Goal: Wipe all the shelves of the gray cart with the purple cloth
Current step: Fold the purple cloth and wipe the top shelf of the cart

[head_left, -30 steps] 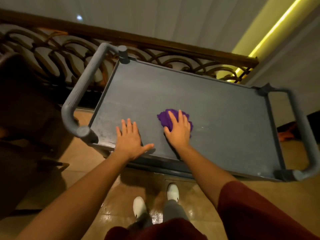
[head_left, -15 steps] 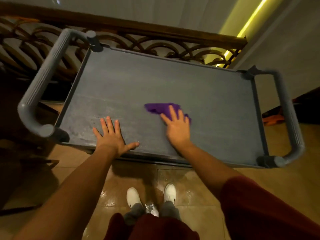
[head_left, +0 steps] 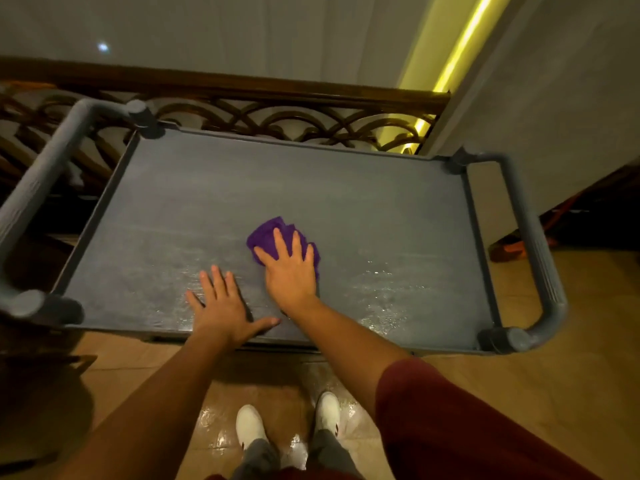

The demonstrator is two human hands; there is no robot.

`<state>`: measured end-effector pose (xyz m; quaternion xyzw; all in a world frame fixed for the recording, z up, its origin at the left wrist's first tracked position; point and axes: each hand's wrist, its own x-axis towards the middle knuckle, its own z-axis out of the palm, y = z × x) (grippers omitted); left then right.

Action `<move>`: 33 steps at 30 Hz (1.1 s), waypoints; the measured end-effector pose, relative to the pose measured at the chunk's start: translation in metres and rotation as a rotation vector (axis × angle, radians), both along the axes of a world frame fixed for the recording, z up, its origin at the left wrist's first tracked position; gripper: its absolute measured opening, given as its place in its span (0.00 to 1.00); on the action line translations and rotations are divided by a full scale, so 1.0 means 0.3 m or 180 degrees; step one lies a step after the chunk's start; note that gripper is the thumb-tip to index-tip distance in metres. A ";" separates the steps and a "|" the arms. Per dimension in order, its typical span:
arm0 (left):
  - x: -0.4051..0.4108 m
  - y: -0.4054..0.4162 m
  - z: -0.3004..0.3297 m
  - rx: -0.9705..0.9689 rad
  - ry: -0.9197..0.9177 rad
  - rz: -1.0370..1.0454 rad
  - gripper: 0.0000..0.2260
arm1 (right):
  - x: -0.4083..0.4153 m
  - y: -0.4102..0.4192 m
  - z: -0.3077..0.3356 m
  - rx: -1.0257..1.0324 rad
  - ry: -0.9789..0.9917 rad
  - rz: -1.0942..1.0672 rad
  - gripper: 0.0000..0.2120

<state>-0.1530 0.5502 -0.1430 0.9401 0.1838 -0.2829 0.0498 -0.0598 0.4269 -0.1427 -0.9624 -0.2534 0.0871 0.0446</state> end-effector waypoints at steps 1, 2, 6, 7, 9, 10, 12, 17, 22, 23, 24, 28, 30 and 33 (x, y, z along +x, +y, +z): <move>0.004 -0.001 0.005 0.0015 0.0074 -0.0016 0.69 | 0.019 -0.061 -0.002 -0.0028 -0.0003 -0.0024 0.26; 0.012 -0.004 0.012 0.0039 0.0138 -0.0043 0.70 | 0.033 -0.124 -0.001 -0.0077 0.0005 -0.0102 0.27; 0.027 -0.034 0.042 0.0066 0.0302 -0.0100 0.68 | 0.064 -0.390 0.014 -0.0290 0.0013 -0.0697 0.28; 0.023 -0.044 0.056 0.0089 0.0327 -0.0103 0.68 | 0.064 -0.463 0.021 -0.0344 0.0020 -0.0880 0.28; 0.022 -0.061 0.077 0.0136 0.0408 -0.0095 0.67 | 0.060 -0.575 0.031 -0.0452 0.0045 -0.1249 0.28; 0.023 -0.069 0.088 0.0162 0.0464 -0.0097 0.67 | 0.053 -0.605 0.039 -0.0480 0.0082 -0.1417 0.27; 0.033 -0.078 0.107 0.0219 0.0597 -0.0135 0.67 | 0.045 -0.625 0.060 -0.0433 0.0255 -0.1570 0.27; 0.102 -0.088 0.139 0.0228 0.0462 -0.0398 0.67 | 0.099 -0.710 0.165 0.0075 -0.0190 -0.0864 0.36; 0.189 -0.338 0.132 -0.0306 0.0405 -0.0883 0.73 | 0.221 -0.787 0.165 -0.0276 -0.0160 0.0938 0.34; 0.189 -0.383 0.125 -0.0345 0.0489 -0.0811 0.73 | 0.251 -0.765 0.161 -0.0463 -0.0054 0.1119 0.35; 0.186 -0.413 0.121 -0.0352 0.0578 -0.0729 0.74 | 0.276 -0.741 0.159 -0.0626 0.0048 0.1252 0.36; 0.189 -0.449 0.107 -0.0068 0.0853 -0.0721 0.71 | 0.323 -0.743 0.118 -0.0573 0.0387 0.0990 0.36; 0.189 -0.448 0.116 -0.0019 0.0884 -0.0751 0.71 | 0.297 -0.778 0.099 -0.0428 0.0332 0.0618 0.34; 0.180 -0.456 0.125 -0.0077 0.0910 -0.0741 0.71 | 0.238 -0.840 0.085 -0.0374 0.0261 -0.0050 0.31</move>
